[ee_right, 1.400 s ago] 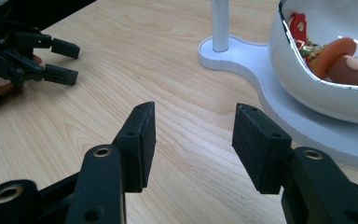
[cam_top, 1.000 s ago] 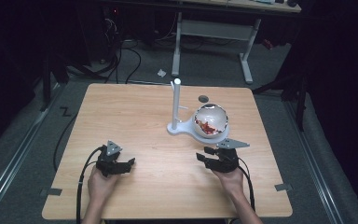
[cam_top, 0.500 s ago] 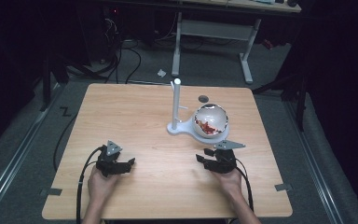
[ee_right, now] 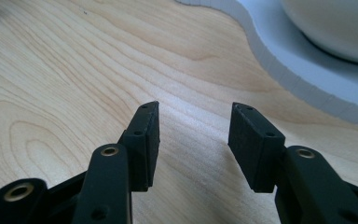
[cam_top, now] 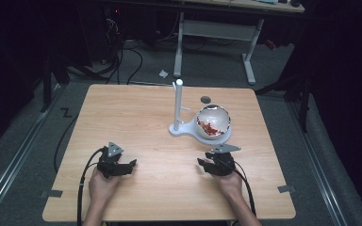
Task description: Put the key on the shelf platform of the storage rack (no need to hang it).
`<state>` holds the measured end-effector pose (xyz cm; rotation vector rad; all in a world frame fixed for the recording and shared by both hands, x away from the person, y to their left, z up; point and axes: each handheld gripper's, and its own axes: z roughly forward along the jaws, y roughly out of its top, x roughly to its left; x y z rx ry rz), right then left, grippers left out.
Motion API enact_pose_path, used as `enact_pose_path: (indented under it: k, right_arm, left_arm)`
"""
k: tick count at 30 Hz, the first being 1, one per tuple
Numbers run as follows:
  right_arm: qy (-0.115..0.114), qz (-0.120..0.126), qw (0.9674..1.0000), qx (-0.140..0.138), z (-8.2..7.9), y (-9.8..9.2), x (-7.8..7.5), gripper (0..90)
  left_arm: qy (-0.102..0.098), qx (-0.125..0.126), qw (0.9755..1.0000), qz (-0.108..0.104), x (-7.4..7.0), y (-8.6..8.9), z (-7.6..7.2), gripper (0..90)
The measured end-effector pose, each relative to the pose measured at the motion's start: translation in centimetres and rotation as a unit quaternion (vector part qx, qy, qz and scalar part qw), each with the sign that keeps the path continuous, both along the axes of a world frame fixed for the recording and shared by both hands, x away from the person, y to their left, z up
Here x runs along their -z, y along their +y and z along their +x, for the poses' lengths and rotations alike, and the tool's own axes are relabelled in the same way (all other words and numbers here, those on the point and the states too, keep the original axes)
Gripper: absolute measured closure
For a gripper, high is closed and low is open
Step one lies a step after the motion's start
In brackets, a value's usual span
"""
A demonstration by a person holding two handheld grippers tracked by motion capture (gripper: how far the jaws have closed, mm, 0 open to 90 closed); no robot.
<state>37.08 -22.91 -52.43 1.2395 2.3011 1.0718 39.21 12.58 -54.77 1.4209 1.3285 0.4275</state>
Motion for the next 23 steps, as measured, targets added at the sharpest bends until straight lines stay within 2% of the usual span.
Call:
enact_pose_path:
  k: [4,7,10,12,14,23]
  right_arm:
    - [0.006,-0.014,0.9999,0.002,0.0,0.2,0.4,52.3]
    - [-0.002,-0.020,0.9998,0.003,0.0,0.4,0.5,51.4]
    - [-0.011,-0.028,0.9996,0.000,-0.2,0.6,0.7,46.1]
    - [-0.022,-0.047,0.9987,-0.003,-0.4,1.1,0.7,43.7]
    - [-0.017,-0.041,0.9990,-0.003,-0.3,1.0,0.7,42.1]
    - [-0.018,-0.043,0.9989,-0.002,-0.3,1.0,0.7,41.2]
  left_arm:
    - [0.000,0.000,1.0000,0.000,0.0,0.0,0.0,22.9]
    - [0.000,0.000,1.0000,0.000,0.0,0.0,0.0,22.9]
    - [0.000,0.000,1.0000,0.000,0.0,0.0,0.0,22.9]
    - [0.000,-0.001,1.0000,0.000,0.0,0.0,0.0,22.8]
    - [0.000,0.000,1.0000,0.001,0.0,0.0,0.0,22.7]
    - [0.000,0.000,1.0000,0.000,0.0,0.0,0.0,22.6]
